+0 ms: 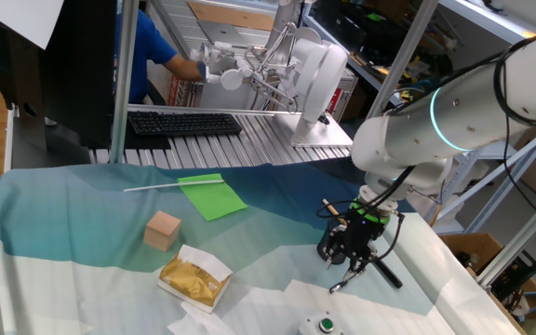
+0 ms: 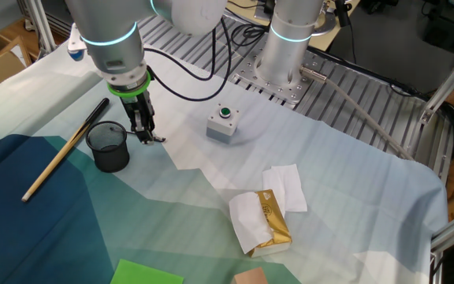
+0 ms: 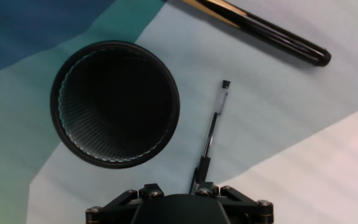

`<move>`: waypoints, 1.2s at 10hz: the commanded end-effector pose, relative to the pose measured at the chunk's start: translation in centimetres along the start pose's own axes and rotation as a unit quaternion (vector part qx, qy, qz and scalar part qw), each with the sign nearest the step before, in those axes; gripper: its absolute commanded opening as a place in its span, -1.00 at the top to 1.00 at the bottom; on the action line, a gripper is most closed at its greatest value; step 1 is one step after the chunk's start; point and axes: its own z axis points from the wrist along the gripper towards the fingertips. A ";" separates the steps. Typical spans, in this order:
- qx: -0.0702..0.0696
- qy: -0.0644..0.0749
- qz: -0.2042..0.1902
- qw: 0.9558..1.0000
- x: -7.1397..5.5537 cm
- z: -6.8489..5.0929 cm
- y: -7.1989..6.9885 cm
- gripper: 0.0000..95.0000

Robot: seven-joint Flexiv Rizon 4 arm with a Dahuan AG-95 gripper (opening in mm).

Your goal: Put the pen into the pen holder

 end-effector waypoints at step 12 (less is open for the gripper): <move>0.005 -0.021 0.060 0.998 0.2 2.5 -1.2 0.20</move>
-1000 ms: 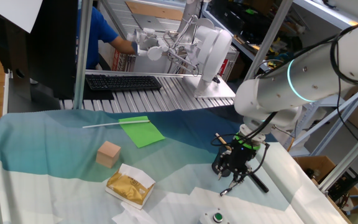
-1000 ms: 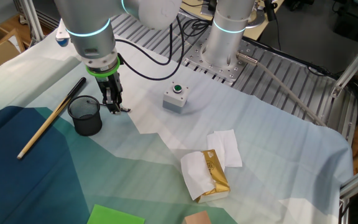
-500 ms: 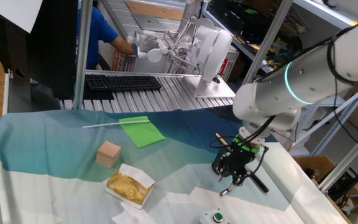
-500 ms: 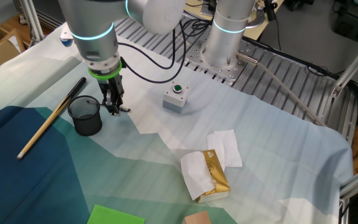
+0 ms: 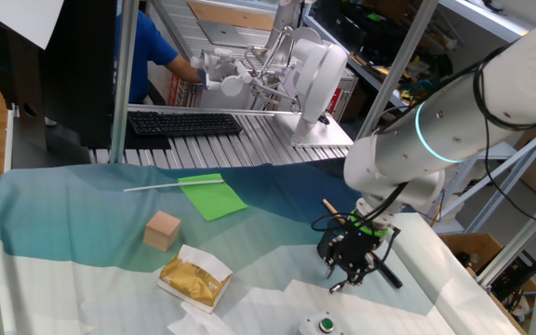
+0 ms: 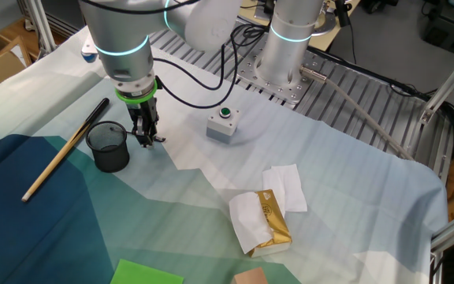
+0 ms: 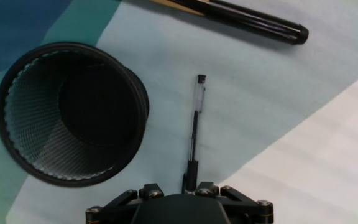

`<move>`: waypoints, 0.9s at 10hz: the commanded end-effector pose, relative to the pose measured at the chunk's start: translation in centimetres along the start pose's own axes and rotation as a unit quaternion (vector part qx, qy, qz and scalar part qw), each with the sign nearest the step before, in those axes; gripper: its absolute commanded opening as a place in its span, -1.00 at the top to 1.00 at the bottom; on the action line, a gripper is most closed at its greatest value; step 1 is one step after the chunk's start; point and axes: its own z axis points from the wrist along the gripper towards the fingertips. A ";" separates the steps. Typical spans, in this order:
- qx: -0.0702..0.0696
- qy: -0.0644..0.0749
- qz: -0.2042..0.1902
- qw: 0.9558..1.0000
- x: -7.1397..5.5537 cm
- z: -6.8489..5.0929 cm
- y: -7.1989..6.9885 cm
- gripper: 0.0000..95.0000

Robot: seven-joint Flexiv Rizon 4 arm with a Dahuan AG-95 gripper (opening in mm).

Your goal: Put the pen into the pen holder

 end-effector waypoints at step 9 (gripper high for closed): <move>-0.010 0.003 -0.008 1.000 0.2 0.6 -0.4 0.60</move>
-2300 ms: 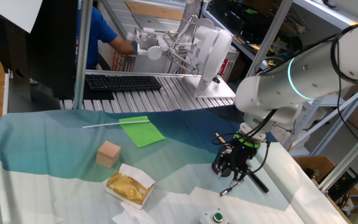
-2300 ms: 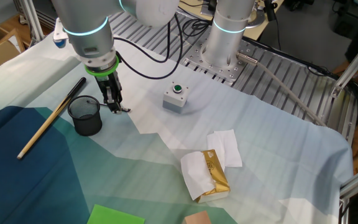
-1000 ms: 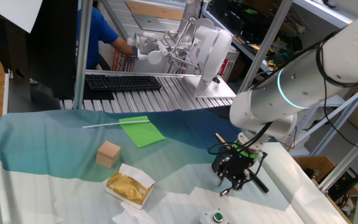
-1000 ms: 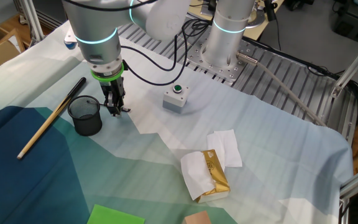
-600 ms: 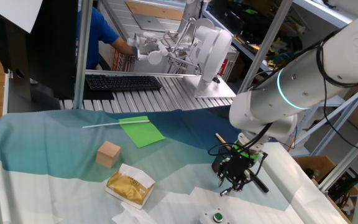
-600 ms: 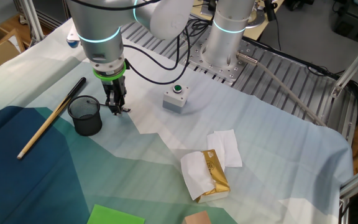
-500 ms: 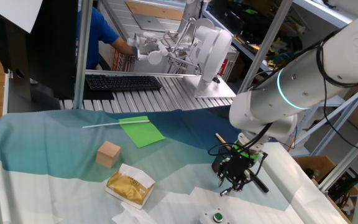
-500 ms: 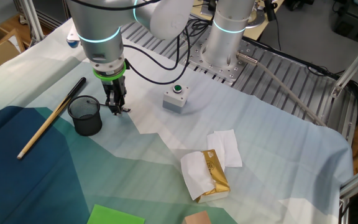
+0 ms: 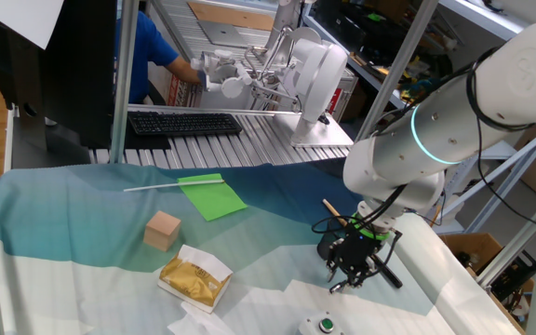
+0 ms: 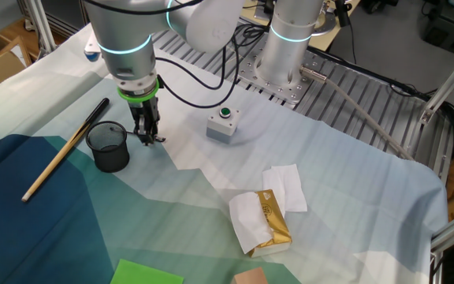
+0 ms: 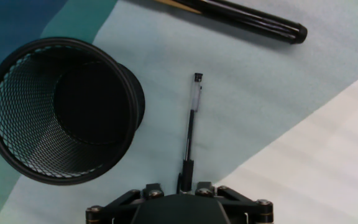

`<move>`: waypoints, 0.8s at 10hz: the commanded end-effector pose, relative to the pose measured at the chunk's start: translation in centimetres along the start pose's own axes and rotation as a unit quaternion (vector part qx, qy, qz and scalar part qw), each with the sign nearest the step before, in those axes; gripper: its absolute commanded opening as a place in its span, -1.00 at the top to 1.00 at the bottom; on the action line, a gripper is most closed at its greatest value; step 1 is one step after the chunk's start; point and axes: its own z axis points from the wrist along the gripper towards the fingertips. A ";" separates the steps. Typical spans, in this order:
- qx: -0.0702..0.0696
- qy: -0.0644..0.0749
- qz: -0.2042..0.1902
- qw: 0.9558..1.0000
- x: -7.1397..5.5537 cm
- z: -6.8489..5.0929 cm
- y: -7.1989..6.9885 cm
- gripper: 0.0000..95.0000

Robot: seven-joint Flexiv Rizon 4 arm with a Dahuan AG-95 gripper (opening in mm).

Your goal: Put the pen into the pen holder

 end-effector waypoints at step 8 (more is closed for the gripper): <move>-0.013 -0.001 -0.014 1.000 0.1 0.1 0.0 1.00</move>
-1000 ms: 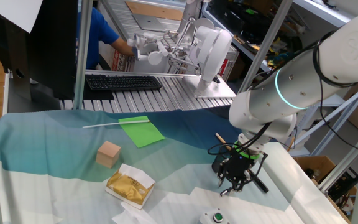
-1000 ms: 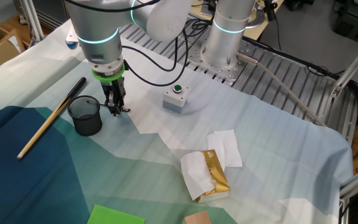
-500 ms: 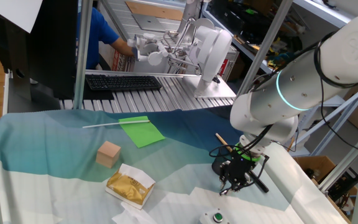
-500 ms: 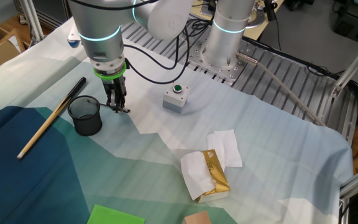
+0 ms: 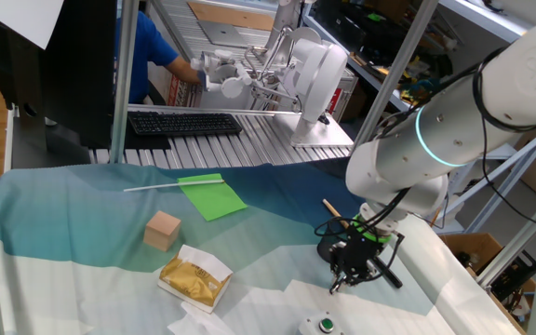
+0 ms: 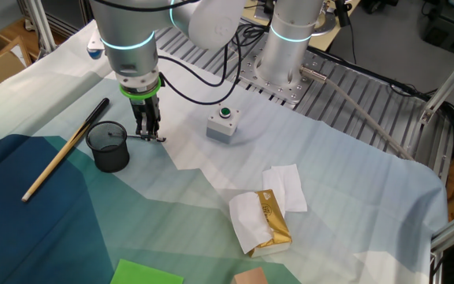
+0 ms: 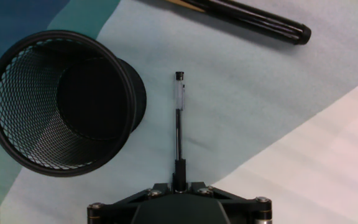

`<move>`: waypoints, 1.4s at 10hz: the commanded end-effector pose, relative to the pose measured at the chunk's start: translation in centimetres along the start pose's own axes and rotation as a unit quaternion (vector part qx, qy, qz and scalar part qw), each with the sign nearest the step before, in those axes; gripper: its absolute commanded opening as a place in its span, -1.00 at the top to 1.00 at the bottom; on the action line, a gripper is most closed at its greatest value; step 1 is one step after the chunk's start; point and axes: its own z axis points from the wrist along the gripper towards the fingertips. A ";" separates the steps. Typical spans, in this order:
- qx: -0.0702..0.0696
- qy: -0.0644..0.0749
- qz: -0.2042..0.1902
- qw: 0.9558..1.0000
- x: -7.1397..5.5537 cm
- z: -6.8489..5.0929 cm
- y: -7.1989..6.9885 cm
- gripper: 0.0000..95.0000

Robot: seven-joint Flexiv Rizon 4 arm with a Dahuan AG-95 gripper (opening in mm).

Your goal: Put the pen into the pen holder

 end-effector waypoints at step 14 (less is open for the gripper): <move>-0.005 0.020 -0.021 1.000 4.6 -6.5 -0.1 1.00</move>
